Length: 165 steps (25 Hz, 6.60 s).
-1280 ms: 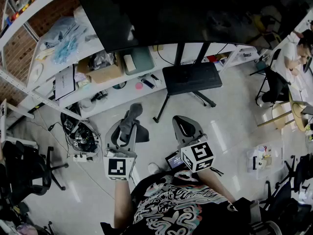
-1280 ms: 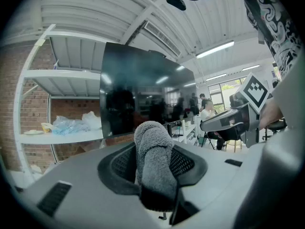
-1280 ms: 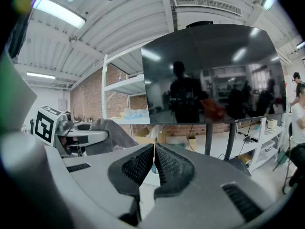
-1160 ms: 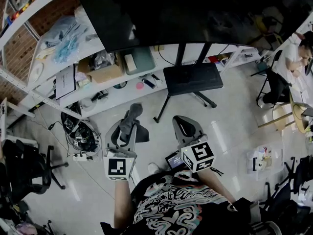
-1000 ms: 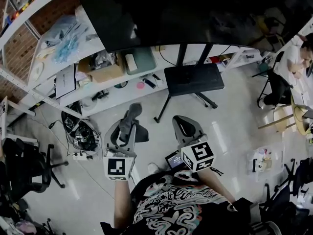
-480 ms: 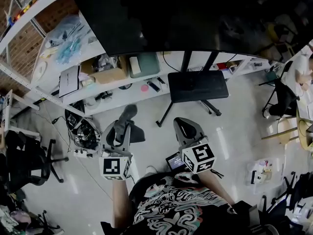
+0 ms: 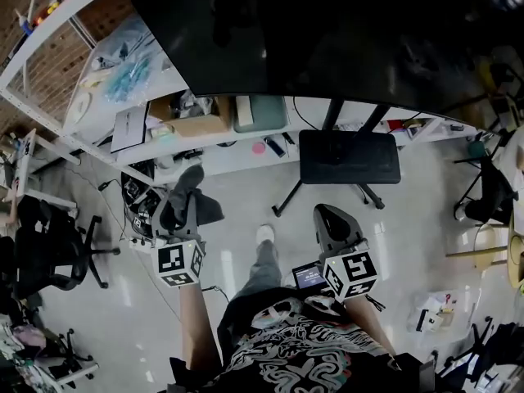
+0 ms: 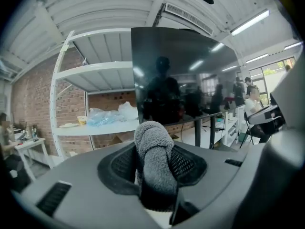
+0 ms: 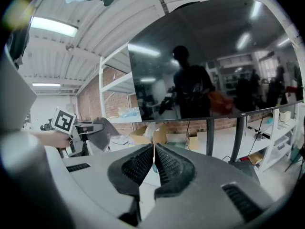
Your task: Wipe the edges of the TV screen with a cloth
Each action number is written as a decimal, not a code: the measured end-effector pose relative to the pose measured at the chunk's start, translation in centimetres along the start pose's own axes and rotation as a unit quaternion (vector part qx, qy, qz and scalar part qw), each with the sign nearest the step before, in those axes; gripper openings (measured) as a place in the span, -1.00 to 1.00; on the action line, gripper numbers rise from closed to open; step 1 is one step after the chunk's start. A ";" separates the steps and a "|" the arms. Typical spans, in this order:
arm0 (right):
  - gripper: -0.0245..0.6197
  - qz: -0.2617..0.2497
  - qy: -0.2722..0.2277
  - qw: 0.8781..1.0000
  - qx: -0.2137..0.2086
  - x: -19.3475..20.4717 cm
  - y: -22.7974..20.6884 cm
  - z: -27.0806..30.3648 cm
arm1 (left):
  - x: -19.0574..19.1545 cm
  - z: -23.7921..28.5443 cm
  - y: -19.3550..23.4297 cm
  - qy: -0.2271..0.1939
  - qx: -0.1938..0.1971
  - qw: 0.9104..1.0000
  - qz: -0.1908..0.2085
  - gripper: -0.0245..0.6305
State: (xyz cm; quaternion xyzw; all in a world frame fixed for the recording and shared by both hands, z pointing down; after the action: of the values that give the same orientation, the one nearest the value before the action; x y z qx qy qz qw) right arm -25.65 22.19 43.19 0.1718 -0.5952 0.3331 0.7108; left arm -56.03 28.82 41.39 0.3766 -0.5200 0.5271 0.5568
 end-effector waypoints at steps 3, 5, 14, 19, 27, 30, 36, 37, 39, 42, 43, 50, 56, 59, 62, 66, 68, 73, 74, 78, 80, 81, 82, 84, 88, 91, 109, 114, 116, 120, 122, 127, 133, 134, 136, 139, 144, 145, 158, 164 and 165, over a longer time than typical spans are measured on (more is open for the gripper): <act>-0.82 0.007 0.001 1.000 0.010 -0.4 -1.8 2.0 | 0.0 3.3 1.0 0.008 -0.016 1.000 -0.008 -0.45; -0.82 0.010 -0.003 1.000 0.015 -1.4 -2.3 3.3 | -0.1 5.6 1.9 0.014 -0.019 1.000 -0.013 -0.45; -0.82 0.014 -0.001 0.999 0.041 -5.0 -4.9 10.8 | -0.9 16.8 5.7 0.024 -0.011 0.999 -0.028 -0.45; -0.82 0.016 0.012 0.999 0.044 -5.3 -5.7 14.9 | -0.6 21.4 6.7 0.026 -0.016 0.999 -0.034 -0.45; -0.82 0.009 0.027 0.999 0.035 -5.6 -5.4 19.0 | 0.3 25.1 7.7 0.035 0.001 0.998 -0.046 -0.45; -0.82 0.008 0.031 0.999 0.039 -5.5 -5.4 19.9 | 0.4 26.1 7.4 0.036 0.009 0.999 -0.032 -0.45; -0.82 0.012 0.038 0.998 0.046 -5.2 -5.4 20.9 | 0.5 27.5 7.0 0.027 0.028 0.999 -0.032 -0.45; -0.82 0.013 0.039 0.998 0.048 -5.1 -5.3 21.0 | 0.4 27.7 6.9 0.025 0.031 0.999 -0.032 -0.45; -0.82 0.013 0.039 0.998 0.052 -5.1 -5.1 20.9 | 0.2 28.0 6.8 0.022 0.039 0.999 -0.031 -0.45; -0.82 0.009 0.038 0.997 0.060 -5.3 -5.0 20.6 | -0.1 28.2 6.4 0.019 0.055 0.998 -0.019 -0.45; -0.82 0.009 0.036 0.997 0.063 -5.4 -5.0 20.5 | -0.1 28.3 6.3 0.019 0.058 0.998 -0.015 -0.45; -0.82 0.012 0.032 0.996 0.088 -5.5 -5.3 19.5 | -0.3 29.1 6.0 0.012 0.069 0.997 -0.016 -0.45; -0.82 0.004 0.030 0.994 0.101 -5.4 -6.4 18.2 | -0.1 29.4 5.9 0.011 0.073 0.997 -0.012 -0.45; -0.82 0.003 0.027 0.994 0.109 -5.1 -7.6 17.7 | -0.1 29.5 5.9 0.001 0.062 0.998 -0.017 -0.45; -0.82 0.005 0.030 0.994 0.109 -5.1 -8.2 17.5 | -0.1 29.5 5.9 0.001 0.050 0.999 -0.020 -0.45; -0.82 0.005 0.028 0.994 0.101 -5.6 -8.6 17.1 | -0.4 29.2 5.9 0.000 0.035 0.999 -0.014 -0.45; -0.82 0.014 0.029 0.994 0.103 -5.3 -9.1 16.8 | -0.5 29.1 5.8 0.006 0.032 0.999 -0.007 -0.45; -0.82 0.019 0.030 0.994 0.103 -5.2 -9.2 16.7 | -0.7 29.1 5.6 0.020 0.039 0.999 -0.003 -0.45; -0.82 0.019 0.032 0.994 0.102 -5.0 -9.2 16.7 | -0.7 29.0 5.7 0.023 0.041 0.999 -0.003 -0.45; -0.82 0.020 0.035 0.994 0.104 -4.6 -9.9 16.5 | -0.6 29.2 5.6 0.029 0.038 0.999 -0.008 -0.45; -0.82 0.024 0.034 0.993 0.109 -4.5 -10.3 16.2 | -0.7 29.1 5.5 0.034 0.034 0.999 -0.009 -0.45; -0.82 0.026 0.034 0.993 0.111 -4.5 -10.5 16.0 | -0.8 29.0 5.4 0.035 0.034 0.999 -0.010 -0.45; -0.82 0.028 0.034 0.993 0.112 -4.4 -10.6 15.9 | -0.9 28.9 5.2 0.035 0.036 0.999 -0.010 -0.45; -0.82 0.031 0.034 0.992 0.113 -4.3 -10.6 15.8 | -1.1 28.8 4.5 0.032 0.053 0.998 -0.004 -0.45; -0.82 0.034 0.033 0.992 0.114 -4.1 -10.5 15.8 | -1.7 29.2 1.7 0.020 0.091 0.996 0.006 -0.46; -0.82 0.036 0.031 0.992 0.119 -4.1 -10.7 15.3 | -1.9 29.3 0.8 0.020 0.094 0.995 -0.006 -0.46; -0.82 0.047 0.027 0.988 0.145 -3.7 -12.2 13.7 | -2.8 29.7 -3.9 0.020 0.156 0.988 0.003 -0.46; -0.82 0.048 0.025 0.988 0.147 -3.7 -12.6 13.7 | -2.8 29.8 -4.6 0.023 0.163 0.986 0.003 -0.46; -0.82 0.048 0.025 0.988 0.146 -3.8 -12.6 13.8 | -2.9 29.8 -4.9 0.023 0.167 0.986 0.002 -0.46; -0.82 0.048 0.026 0.988 0.146 -3.9 -12.5 13.9 | -3.1 29.7 -5.4 0.022 0.175 0.984 0.000 -0.46; -0.82 0.049 0.026 0.987 0.148 -3.9 -12.6 13.8 | -3.2 29.7 -5.6 0.023 0.177 0.984 0.000 -0.46; -0.82 0.051 0.026 0.987 0.152 -3.9 -13.0 13.8 | -3.3 29.9 -6.0 0.023 0.180 0.983 -0.004 -0.46; -0.82 0.053 0.025 0.986 0.153 -4.0 -13.2 13.8 | -3.6 29.8 -6.7 0.026 0.187 0.982 -0.006 -0.46; -0.82 0.053 0.025 0.986 0.154 -4.0 -13.2 13.7 | -3.6 29.8 -6.9 0.026 0.188 0.982 -0.008 -0.46; -0.82 0.053 0.024 0.986 0.156 -4.0 -13.3 13.7 | -3.6 29.8 -7.1 0.026 0.190 0.981 -0.010 -0.46; -0.82 0.053 0.023 0.986 0.158 -4.0 -13.4 13.6 | -3.7 29.7 -7.5 0.025 0.193 0.981 -0.012 -0.46; -0.82 0.054 0.022 0.985 0.160 -4.2 -13.7 13.5 | -3.9 29.7 -8.4 0.024 0.202 0.979 -0.012 -0.46; -0.82 0.055 0.022 0.985 0.160 -4.2 -13.7 13.5 | -4.0 29.8 -8.5 0.024 0.204 0.979 -0.013 -0.46; -0.82 0.057 0.018 0.983 0.174 -3.9 -14.5 12.5 | -4.0 29.9 -9.9 0.023 0.213 0.977 -0.018 -0.46; -0.82 0.061 0.016 0.981 0.181 -3.9 -15.1 12.0 | -4.1 30.2 -11.1 0.022 0.225 0.974 -0.017 -0.46; -0.82 0.061 0.015 0.981 0.182 -3.9 -15.1 12.0 | -4.1 30.2 -11.3 0.022 0.227 0.974 -0.017 -0.46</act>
State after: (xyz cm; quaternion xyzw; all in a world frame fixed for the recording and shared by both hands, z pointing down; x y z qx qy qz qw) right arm -24.42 2.62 44.54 0.2567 -0.5233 0.4814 0.6546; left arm -50.08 -2.98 44.15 0.4905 -0.3681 0.6297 0.4768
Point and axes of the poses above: the fingertips, and each gripper's own axes: z forward along the fingers, y to its left, x out of its underside, the point moved 3 cm from there along -z, backward along the fingers, and after that the axes turned 3 degrees about -y, right-handed, at the moved point
